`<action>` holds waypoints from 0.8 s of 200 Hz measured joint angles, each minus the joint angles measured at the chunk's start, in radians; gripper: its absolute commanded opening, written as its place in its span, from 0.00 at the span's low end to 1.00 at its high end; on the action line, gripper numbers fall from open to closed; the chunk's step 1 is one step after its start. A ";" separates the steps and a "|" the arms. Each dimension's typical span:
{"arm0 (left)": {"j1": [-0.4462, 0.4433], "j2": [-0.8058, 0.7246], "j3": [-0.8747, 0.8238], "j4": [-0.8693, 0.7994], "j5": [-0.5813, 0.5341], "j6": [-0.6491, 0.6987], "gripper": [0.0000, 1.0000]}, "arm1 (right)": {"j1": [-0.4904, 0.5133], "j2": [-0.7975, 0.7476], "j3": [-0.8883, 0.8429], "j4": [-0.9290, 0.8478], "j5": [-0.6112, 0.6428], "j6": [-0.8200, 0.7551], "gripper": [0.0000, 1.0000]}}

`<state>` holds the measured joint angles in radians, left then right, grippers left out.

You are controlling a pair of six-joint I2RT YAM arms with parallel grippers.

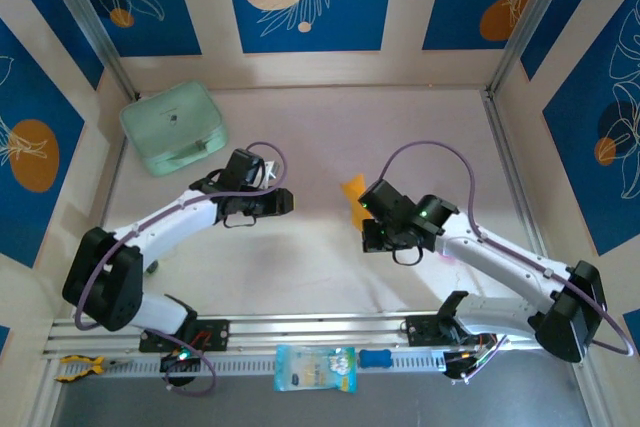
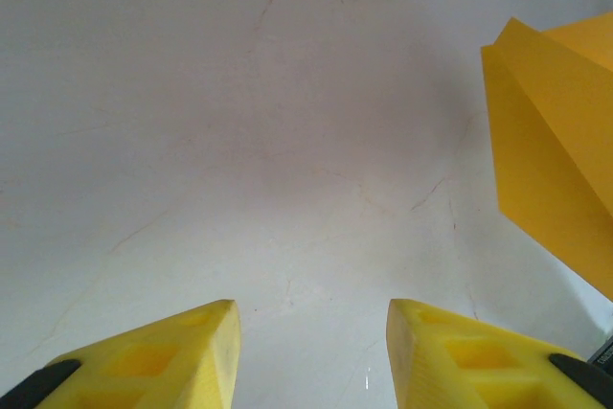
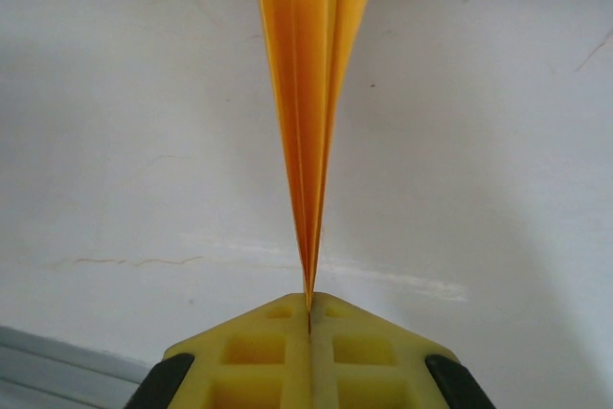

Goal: Fold a paper plane with a square sheet of paper (pick it up from the middle)
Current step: Turn over the paper at the center of the table.

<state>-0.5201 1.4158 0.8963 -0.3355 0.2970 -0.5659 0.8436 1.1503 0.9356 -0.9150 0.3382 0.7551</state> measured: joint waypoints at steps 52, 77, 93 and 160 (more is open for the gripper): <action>0.000 -0.018 0.000 -0.033 -0.044 0.000 0.44 | 0.047 0.058 0.049 -0.090 0.121 -0.011 0.05; 0.001 -0.026 0.000 -0.048 -0.064 0.000 0.44 | 0.063 0.101 0.086 -0.156 0.198 -0.002 0.05; 0.001 -0.029 0.000 -0.051 -0.074 0.000 0.44 | 0.079 0.131 0.111 -0.197 0.254 0.017 0.05; 0.008 -0.085 -0.006 -0.085 -0.151 -0.003 0.46 | 0.187 0.265 0.160 -0.259 0.413 0.033 0.06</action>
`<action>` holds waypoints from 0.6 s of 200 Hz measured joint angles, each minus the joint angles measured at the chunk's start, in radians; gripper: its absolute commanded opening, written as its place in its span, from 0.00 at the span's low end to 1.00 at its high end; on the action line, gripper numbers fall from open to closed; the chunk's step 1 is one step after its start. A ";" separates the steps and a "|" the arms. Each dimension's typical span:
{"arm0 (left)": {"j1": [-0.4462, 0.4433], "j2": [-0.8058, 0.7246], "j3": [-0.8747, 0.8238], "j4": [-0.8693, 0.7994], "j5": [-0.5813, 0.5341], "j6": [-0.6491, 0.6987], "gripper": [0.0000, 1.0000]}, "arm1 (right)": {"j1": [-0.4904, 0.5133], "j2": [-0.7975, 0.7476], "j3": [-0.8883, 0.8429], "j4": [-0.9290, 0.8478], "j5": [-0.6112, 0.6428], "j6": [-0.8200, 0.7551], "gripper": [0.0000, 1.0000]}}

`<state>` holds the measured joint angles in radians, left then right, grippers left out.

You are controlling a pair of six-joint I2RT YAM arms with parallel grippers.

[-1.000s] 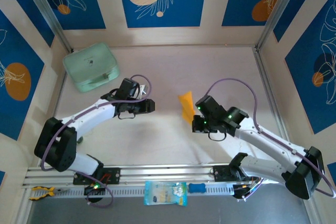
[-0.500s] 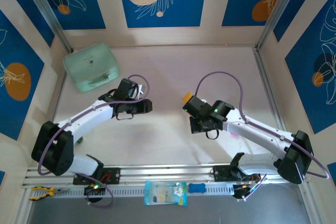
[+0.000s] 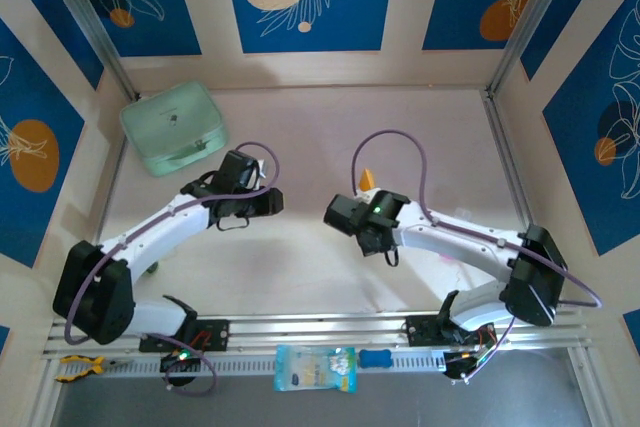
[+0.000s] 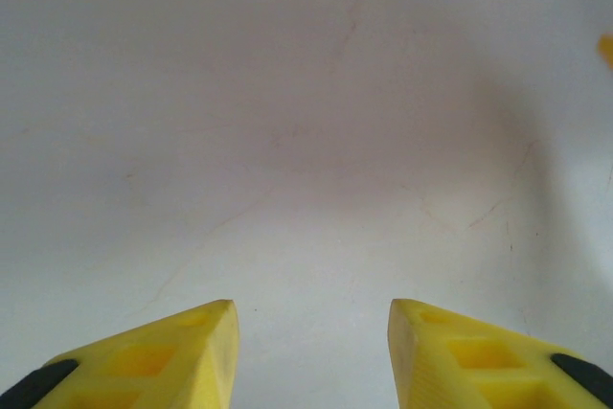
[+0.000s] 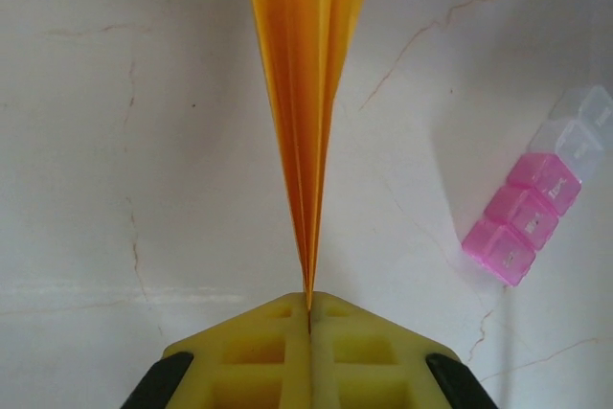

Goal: Fold a paper plane with a square sheet of paper (pick it up from the middle)
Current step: Turn over the paper at the center of the table.

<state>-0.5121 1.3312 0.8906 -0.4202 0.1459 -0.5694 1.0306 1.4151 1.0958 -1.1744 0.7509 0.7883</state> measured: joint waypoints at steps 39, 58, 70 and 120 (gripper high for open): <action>0.015 -0.034 0.000 -0.030 -0.055 0.000 0.47 | 0.098 0.180 0.039 0.027 0.010 -0.060 0.06; 0.025 -0.034 0.000 -0.052 -0.082 -0.001 0.47 | 0.145 0.270 0.065 0.046 0.012 -0.084 0.08; 0.037 -0.035 0.000 -0.064 -0.095 -0.005 0.48 | 0.176 0.309 0.075 0.068 0.008 -0.105 0.11; 0.069 -0.049 0.000 -0.079 -0.103 -0.008 0.49 | 0.225 0.335 0.079 0.188 -0.085 -0.166 0.31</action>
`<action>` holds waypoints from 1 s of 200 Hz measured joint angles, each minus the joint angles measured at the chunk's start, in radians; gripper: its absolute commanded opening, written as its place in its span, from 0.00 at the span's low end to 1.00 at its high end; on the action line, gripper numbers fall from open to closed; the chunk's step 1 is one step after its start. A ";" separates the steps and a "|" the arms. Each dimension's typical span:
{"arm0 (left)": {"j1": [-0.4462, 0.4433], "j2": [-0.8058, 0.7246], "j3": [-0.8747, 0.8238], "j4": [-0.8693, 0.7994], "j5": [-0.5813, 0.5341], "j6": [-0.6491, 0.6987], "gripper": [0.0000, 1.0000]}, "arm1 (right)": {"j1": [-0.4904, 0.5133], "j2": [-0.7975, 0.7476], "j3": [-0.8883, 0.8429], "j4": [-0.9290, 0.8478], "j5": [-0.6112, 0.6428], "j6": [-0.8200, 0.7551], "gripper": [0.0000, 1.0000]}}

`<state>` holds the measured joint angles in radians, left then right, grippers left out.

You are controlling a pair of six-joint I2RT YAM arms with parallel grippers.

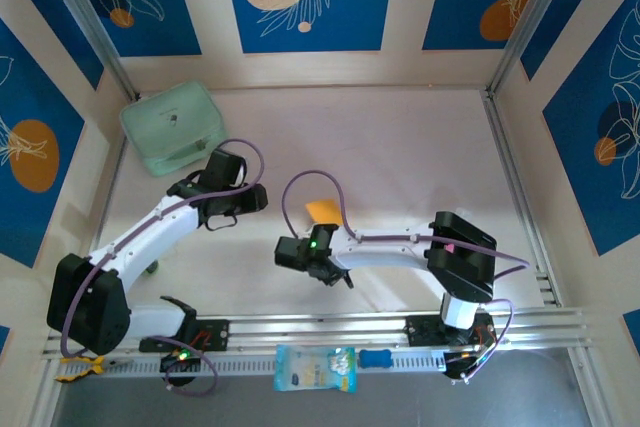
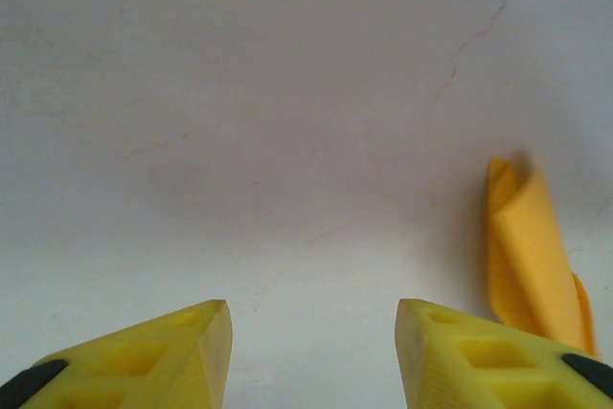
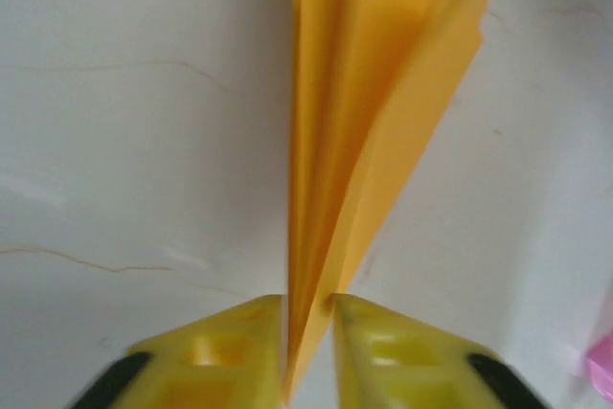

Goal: Fold a paper plane with a square sheet of paper (pick it up from the middle)
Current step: Turn over the paper at the center of the table, then rotate the paper at the center of the table.

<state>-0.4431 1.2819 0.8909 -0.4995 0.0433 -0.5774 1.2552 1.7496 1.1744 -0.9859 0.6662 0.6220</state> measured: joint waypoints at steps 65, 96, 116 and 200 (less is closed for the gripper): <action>0.002 0.003 0.000 0.011 0.063 0.000 0.48 | -0.190 -0.277 -0.150 0.287 -0.306 0.004 0.24; 0.003 0.018 -0.008 0.047 0.133 0.000 0.45 | -0.402 -0.335 -0.300 0.489 -0.528 0.064 0.17; 0.003 0.037 -0.017 0.065 0.174 -0.004 0.43 | -0.472 -0.291 -0.343 0.559 -0.637 0.096 0.16; 0.003 0.109 -0.035 0.126 0.291 -0.027 0.38 | -0.547 -0.061 -0.356 0.786 -0.842 0.233 0.16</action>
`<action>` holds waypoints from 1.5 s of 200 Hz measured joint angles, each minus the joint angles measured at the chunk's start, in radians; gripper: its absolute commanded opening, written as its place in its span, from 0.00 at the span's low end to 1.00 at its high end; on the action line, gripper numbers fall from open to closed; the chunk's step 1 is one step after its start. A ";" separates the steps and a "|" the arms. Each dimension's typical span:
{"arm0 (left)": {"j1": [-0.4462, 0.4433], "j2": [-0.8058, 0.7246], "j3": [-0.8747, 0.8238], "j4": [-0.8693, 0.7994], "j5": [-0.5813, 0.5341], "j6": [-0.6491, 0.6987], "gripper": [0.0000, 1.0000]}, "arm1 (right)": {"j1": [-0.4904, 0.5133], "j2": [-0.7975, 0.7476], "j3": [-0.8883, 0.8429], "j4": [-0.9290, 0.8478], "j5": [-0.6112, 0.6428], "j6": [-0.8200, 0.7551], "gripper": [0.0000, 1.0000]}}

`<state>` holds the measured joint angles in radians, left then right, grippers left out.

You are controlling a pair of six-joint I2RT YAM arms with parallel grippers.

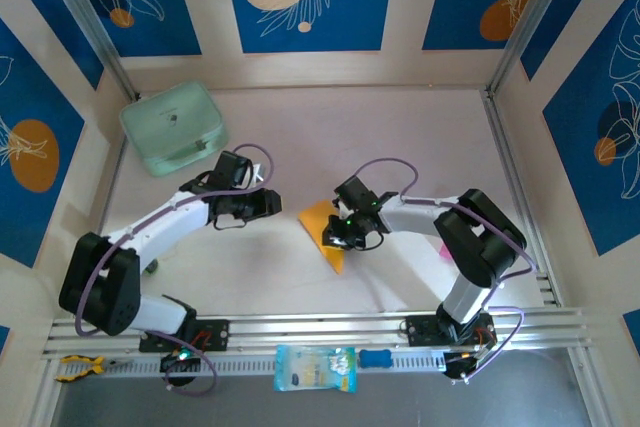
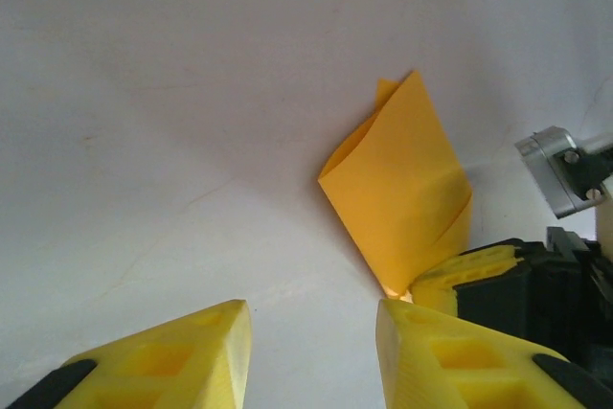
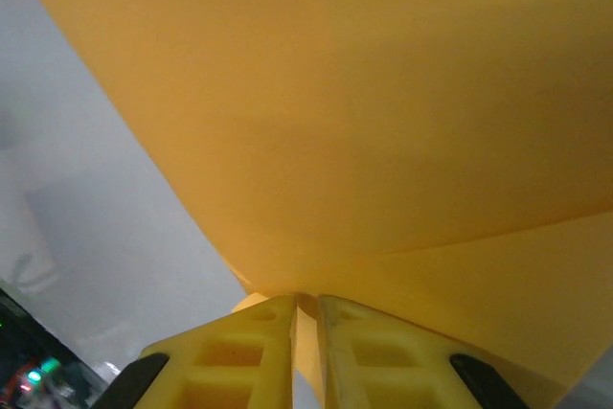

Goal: Fold a paper plane with a square sheet of paper (pick it up from the middle)
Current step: Rotate the paper at the center of the table.

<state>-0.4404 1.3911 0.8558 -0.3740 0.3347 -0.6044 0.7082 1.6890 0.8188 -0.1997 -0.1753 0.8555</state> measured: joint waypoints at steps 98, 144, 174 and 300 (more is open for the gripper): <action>0.000 0.047 -0.026 0.067 0.107 -0.034 0.31 | 0.281 -0.074 -0.237 0.496 0.372 0.743 0.21; 0.000 0.048 -0.027 0.079 0.129 -0.042 0.29 | 0.315 -0.104 -0.249 0.498 0.488 0.837 0.23; 0.000 0.050 -0.031 0.089 0.140 -0.045 0.26 | 0.298 -0.185 -0.269 0.466 0.498 0.768 0.25; -0.063 0.124 -0.029 0.157 0.204 -0.077 0.21 | 0.198 -0.370 -0.224 0.120 0.514 0.453 0.19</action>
<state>-0.5034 1.5154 0.8272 -0.2169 0.5392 -0.6815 0.9058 1.3190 0.5945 -0.0799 0.3389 1.3087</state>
